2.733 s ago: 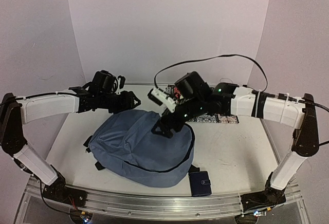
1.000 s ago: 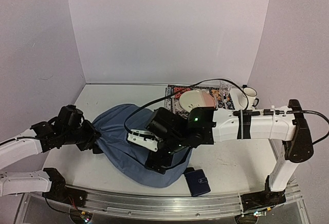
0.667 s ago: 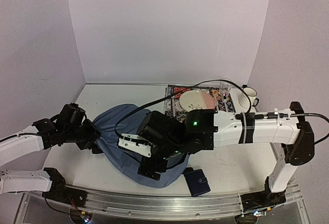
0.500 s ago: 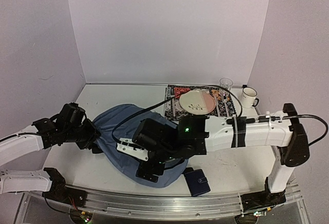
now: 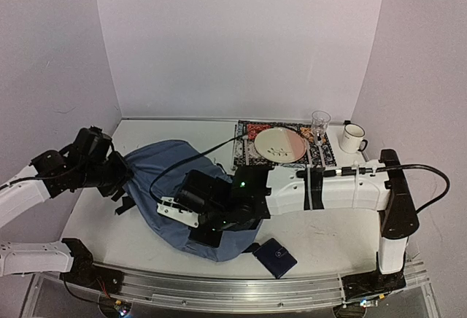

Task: Pack the student bag
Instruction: Pick up the student bag from the center of the board, then adjust the student bag at the center of the board.

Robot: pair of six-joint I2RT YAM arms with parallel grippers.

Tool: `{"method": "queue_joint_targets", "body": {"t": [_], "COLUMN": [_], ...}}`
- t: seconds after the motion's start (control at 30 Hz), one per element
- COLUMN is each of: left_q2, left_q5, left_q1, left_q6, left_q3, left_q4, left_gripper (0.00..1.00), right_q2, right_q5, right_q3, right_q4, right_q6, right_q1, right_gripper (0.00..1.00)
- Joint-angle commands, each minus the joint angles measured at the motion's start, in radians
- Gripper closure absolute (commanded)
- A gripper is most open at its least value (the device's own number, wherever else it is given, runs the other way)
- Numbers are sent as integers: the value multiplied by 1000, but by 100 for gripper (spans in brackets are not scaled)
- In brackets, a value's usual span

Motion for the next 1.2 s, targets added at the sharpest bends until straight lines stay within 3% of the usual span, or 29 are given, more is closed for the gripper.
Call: {"method": "queue_joint_targets", "body": {"t": [0.0,0.1,0.23,0.6,0.83,0.97,1.17], "left_q2": [-31,20,138,582,785,829,847], "left_q5": [-285,-342,-341,-135,-55,58,241], "left_q1": [11,12,11,13,29,106,264], "left_q6": [134,224,338,496,606,646,713], "left_q3": [306,461,626,700,890,923,845], "left_q4": [-23,-93,-128,-66,18,26,42], "left_gripper": [100,100,100,95,55,44,34], "right_q2": [-88,-115,-156,-219,-170,-126,-81], "right_q5": [-276,-453,-570,-651,-699,-686,-596], "right_q3": [158,218,198,-188,-272,-272,-241], "right_q4": [-47,-46,-20,206,251,249,246], "right_q6": [11,48,144,423,453,413,391], "right_q1": [16,-16,-102,-404,-568,-617,-641], "right_gripper": [100,100,100,100,100,90,52]}}
